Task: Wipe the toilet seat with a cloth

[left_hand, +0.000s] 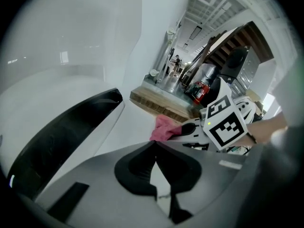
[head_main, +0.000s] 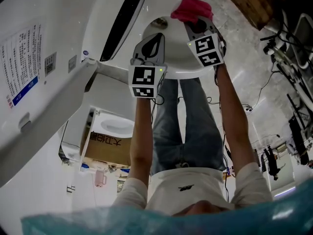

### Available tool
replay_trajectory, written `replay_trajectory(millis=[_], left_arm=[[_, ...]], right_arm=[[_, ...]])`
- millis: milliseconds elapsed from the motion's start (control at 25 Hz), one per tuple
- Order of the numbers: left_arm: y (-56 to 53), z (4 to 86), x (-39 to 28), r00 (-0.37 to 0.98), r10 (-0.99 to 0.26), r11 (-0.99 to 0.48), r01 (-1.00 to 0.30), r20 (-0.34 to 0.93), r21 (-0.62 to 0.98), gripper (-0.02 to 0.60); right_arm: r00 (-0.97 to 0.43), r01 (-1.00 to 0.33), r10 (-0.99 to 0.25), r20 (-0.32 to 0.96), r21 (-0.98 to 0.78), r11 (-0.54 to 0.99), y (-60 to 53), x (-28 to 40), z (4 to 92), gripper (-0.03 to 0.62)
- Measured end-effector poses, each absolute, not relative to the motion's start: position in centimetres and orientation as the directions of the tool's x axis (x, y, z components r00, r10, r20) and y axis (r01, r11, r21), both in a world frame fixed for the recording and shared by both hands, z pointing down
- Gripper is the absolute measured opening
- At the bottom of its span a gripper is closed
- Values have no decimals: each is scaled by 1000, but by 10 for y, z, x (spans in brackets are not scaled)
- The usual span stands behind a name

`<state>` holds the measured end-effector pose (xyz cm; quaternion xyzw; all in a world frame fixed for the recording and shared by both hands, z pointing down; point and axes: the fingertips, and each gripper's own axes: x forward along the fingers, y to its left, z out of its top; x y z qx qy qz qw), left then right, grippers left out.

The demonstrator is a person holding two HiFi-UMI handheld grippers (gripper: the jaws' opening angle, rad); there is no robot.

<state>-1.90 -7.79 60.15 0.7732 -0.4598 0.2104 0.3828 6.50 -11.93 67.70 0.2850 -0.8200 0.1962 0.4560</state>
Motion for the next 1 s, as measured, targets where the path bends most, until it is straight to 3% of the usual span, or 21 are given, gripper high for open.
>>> replay_trajectory(millis=[1000], left_arm=[[-58,595,-76,437,-591,-209,-895,678,394,6]], right_arm=[[-477,-557,-259,840,-61,828,-132,-20,677,51]])
